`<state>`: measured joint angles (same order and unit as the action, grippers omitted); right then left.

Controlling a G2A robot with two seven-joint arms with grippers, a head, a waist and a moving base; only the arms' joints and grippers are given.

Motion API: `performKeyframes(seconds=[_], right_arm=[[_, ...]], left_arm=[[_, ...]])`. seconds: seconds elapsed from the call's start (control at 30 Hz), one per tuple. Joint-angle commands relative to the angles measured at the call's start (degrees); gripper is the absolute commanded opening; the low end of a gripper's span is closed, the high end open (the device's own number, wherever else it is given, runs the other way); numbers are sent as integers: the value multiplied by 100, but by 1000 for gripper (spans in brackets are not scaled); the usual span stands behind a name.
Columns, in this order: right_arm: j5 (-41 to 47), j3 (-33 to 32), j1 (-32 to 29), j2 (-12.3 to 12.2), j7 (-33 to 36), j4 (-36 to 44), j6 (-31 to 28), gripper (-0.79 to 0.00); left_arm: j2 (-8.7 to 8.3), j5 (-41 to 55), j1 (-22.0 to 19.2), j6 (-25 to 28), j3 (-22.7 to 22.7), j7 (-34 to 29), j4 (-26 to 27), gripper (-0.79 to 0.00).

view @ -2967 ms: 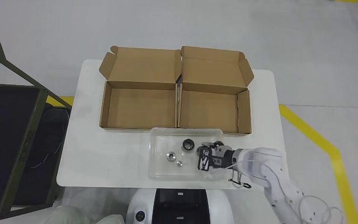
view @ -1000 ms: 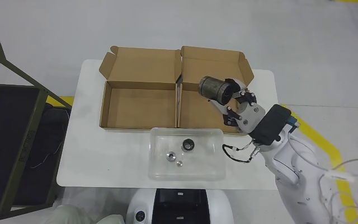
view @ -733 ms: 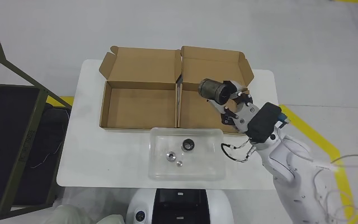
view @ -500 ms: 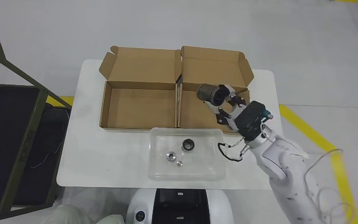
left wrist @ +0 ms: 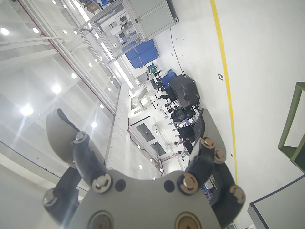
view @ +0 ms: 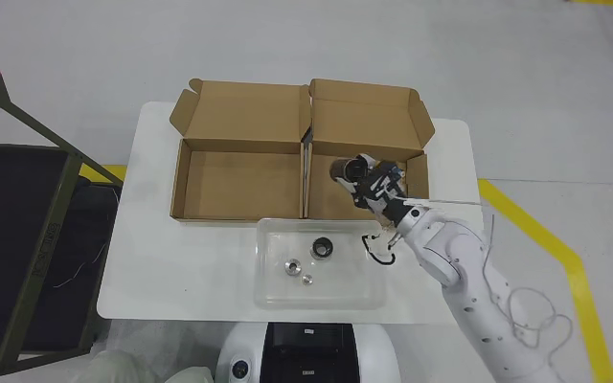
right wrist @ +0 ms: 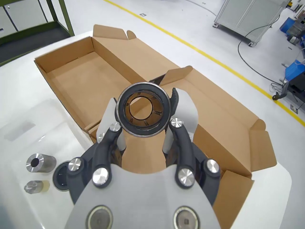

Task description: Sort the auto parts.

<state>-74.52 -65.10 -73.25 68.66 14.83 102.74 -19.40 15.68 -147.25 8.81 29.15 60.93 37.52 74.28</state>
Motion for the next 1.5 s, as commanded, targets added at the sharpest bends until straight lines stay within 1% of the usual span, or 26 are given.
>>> performKeyframes(seconds=[0.0,0.23,0.53,0.6,0.77,1.23,1.27,1.33,1.4,1.47], right_arm=[[-28,108,132,26,208,-139,87,-785],[-256,688,706,167,940,-758,349,-785],[-205,1257,1349,385,1489,-1499,635,-785],[-145,1331,1439,432,1545,-1618,758,-785],[-15,1470,1641,529,1606,-1898,854,-785],[75,1696,1829,685,1679,-2385,778,-785],[80,1698,1838,693,1683,-2407,780,-723],[83,1701,1852,707,1682,-2433,785,-557],[71,1703,1862,719,1690,-2451,779,-422],[74,1699,1863,728,1691,-2472,762,-339]], left_arm=[[0,0,0,0,0,0,0,0],[0,0,0,0,0,0,0,0],[0,0,0,0,0,0,0,0],[0,0,0,0,0,0,0,0],[0,0,0,0,0,0,0,0],[0,0,0,0,0,0,0,0],[0,0,0,0,0,0,0,0],[0,0,0,0,0,0,0,0],[0,0,0,0,0,0,0,0],[0,0,0,0,0,0,0,0]])
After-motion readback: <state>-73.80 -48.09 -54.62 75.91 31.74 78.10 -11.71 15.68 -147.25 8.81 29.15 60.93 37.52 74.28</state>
